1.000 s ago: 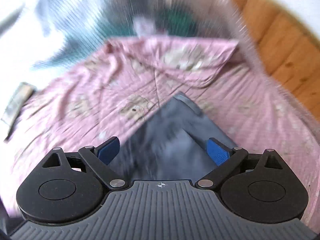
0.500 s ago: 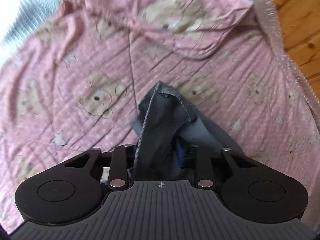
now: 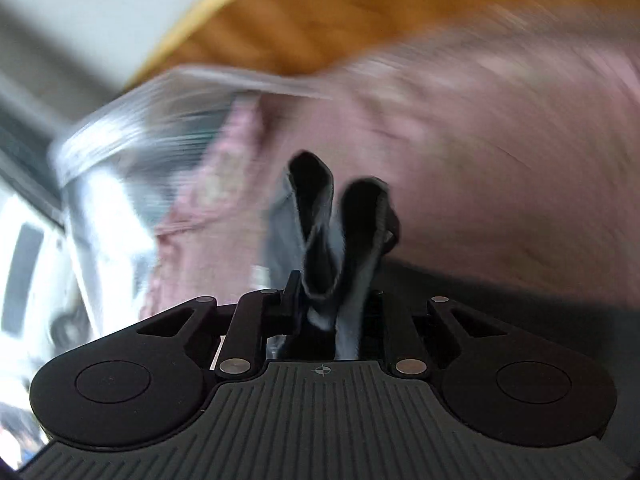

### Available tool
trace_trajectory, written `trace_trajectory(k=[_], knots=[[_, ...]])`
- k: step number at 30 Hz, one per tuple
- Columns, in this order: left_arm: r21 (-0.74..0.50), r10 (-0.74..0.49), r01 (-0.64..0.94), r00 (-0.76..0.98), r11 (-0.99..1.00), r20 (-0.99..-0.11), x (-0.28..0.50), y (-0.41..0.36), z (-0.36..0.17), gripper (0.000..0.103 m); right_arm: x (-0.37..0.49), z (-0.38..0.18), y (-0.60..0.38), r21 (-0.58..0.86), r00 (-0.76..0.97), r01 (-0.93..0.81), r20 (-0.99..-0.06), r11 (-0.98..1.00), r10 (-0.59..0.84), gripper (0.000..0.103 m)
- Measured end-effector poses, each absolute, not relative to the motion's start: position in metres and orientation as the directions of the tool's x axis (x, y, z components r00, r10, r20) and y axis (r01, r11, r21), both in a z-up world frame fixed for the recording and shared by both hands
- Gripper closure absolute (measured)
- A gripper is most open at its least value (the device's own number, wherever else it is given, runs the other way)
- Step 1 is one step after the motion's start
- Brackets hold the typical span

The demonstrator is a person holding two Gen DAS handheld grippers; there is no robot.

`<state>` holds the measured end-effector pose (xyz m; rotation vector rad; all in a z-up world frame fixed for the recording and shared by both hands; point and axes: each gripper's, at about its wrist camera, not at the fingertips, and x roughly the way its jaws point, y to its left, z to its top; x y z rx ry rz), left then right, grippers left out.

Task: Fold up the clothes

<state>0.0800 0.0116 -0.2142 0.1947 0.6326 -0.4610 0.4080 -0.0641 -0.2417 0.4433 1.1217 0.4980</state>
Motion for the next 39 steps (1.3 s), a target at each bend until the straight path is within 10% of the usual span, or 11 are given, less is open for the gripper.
trace_trajectory(k=[6, 11, 17, 20, 23, 24, 26, 33, 36, 37, 39], knots=[[0.066, -0.244, 0.459, 0.583, 0.886, -0.775, 0.081, -0.021, -0.263, 0.081, 0.395, -0.333, -0.116, 0.612, 0.334, -0.140, -0.711, 0.778, 0.619, 0.082], [-0.050, -0.325, 0.455, 0.551, 0.889, -0.768, 0.070, 0.008, -0.212, 0.078, 0.383, -0.299, -0.171, 0.685, 0.498, -0.102, -0.593, 0.722, 0.633, 0.038], [-0.045, -0.325, 0.447, 0.576, 0.894, -0.750, 0.097, 0.032, -0.171, 0.068, 0.337, -0.261, -0.189, 0.743, 0.562, -0.132, -0.489, 0.656, 0.667, 0.043], [-0.046, -0.328, 0.448, 0.577, 0.893, -0.748, 0.123, 0.043, -0.174, 0.068, 0.343, -0.271, -0.140, 0.648, 0.448, -0.191, -0.611, 0.737, 0.653, 0.036], [-0.001, -0.316, 0.472, 0.588, 0.882, -0.745, 0.144, 0.057, -0.180, 0.068, 0.355, -0.302, -0.099, 0.522, 0.370, -0.186, -0.748, 0.832, 0.552, 0.042], [0.015, -0.312, 0.479, 0.596, 0.878, -0.740, 0.149, 0.063, -0.179, 0.068, 0.352, -0.298, -0.099, 0.524, 0.390, -0.177, -0.740, 0.833, 0.548, 0.080], [0.014, -0.324, 0.478, 0.616, 0.878, -0.718, 0.163, 0.080, -0.179, 0.067, 0.345, -0.291, -0.100, 0.528, 0.430, -0.157, -0.724, 0.834, 0.539, 0.101], [-0.118, -0.361, 0.391, 0.637, 0.913, -0.682, 0.286, 0.129, -0.215, 0.062, 0.316, -0.278, -0.134, 0.484, 0.540, -0.029, -0.729, 0.875, 0.421, 0.102], [-0.262, -0.431, 0.353, 0.587, 0.898, -0.685, 0.341, 0.144, -0.239, 0.063, 0.332, -0.287, -0.128, 0.542, 0.548, -0.002, -0.702, 0.840, 0.454, 0.084], [-0.284, -0.444, 0.349, 0.578, 0.893, -0.685, 0.351, 0.145, -0.245, 0.064, 0.339, -0.288, -0.124, 0.535, 0.550, -0.001, -0.705, 0.845, 0.448, 0.056], [-0.299, -0.466, 0.367, 0.559, 0.881, -0.686, 0.355, 0.140, -0.253, 0.065, 0.350, -0.295, -0.108, 0.561, 0.542, -0.014, -0.692, 0.828, 0.478, 0.043]])
